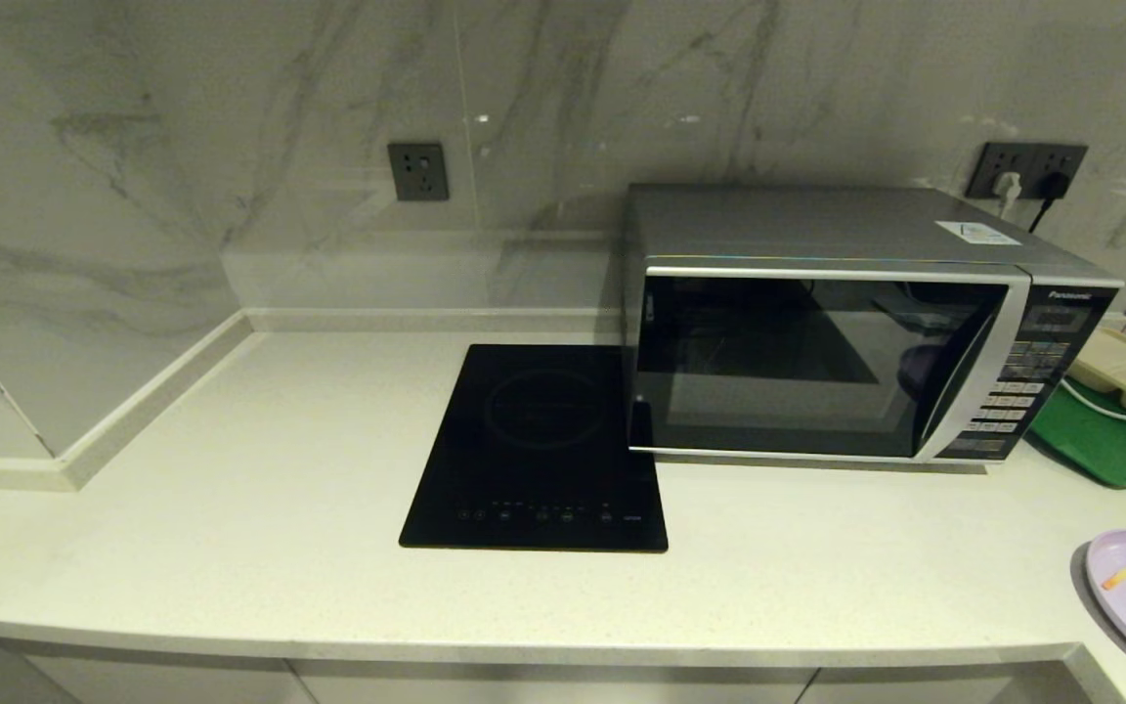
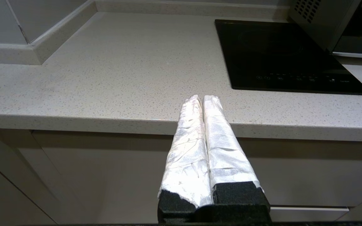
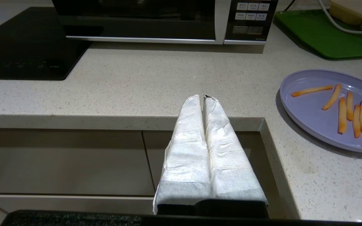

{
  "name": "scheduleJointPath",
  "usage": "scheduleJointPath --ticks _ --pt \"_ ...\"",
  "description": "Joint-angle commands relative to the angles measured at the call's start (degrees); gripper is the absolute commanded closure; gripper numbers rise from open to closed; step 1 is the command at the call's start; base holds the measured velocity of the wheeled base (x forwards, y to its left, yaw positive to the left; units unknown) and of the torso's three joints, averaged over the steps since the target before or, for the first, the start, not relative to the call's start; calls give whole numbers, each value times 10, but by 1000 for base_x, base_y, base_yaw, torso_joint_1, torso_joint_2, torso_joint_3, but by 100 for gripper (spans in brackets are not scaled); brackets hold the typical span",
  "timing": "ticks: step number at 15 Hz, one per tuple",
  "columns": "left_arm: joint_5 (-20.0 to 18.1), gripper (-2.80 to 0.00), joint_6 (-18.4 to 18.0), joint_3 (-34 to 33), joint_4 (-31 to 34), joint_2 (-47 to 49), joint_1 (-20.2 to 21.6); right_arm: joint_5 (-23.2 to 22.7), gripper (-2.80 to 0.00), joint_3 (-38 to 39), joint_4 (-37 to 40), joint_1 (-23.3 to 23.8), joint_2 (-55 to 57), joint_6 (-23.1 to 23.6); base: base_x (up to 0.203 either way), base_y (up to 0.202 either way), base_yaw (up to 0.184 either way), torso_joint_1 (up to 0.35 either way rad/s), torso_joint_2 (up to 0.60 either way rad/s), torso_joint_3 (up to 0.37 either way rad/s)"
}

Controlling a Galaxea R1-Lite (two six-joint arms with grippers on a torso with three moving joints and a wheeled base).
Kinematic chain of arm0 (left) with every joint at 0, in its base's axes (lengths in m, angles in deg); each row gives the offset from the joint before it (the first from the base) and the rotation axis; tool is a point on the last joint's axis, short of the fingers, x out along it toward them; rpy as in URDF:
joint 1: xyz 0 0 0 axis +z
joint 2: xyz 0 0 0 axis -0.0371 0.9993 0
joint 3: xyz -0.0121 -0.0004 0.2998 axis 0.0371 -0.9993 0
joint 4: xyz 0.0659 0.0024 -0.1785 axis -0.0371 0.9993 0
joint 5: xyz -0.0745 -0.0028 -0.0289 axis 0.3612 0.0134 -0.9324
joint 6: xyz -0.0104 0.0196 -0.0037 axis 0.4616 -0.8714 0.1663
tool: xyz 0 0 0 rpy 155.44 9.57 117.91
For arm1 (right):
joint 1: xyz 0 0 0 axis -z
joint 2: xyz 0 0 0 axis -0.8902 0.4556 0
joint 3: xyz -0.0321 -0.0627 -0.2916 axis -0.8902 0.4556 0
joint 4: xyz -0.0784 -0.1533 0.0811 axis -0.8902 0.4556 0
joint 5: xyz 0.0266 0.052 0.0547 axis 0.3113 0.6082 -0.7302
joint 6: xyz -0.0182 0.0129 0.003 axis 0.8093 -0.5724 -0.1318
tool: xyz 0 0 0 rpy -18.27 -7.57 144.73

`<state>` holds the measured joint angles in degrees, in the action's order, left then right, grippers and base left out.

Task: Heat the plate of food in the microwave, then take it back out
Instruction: Open the microwave oven

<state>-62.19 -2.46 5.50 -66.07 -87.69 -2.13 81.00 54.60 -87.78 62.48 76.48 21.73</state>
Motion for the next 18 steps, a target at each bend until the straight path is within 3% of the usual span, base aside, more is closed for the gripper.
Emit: scheduleJointPath --ticks 1,6,9,11,13,15,18 --pt "0 0 1 0 0 0 0 0 0 4 -9 0 1 -1 0 0 0 0 0 0" --pt "0 0 1 0 0 0 0 -1 0 4 -10 0 0 -2 0 0 0 0 0 0" --pt "0 0 1 0 0 0 0 7 0 -2 3 0 0 -33 0 0 0 0 0 0" --pt "0 0 1 0 -1 0 0 8 0 -51 32 -1 21 -50 0 0 0 0 0 0" --pt "0 0 1 0 0 0 0 8 0 -131 57 -1 111 -100 0 0 0 0 0 0" --pt "0 0 1 0 0 0 0 28 0 -204 74 0 258 -120 0 0 0 0 0 0" --pt "0 0 1 0 -1 0 0 141 0 -283 84 -4 469 -100 0 0 0 0 0 0"
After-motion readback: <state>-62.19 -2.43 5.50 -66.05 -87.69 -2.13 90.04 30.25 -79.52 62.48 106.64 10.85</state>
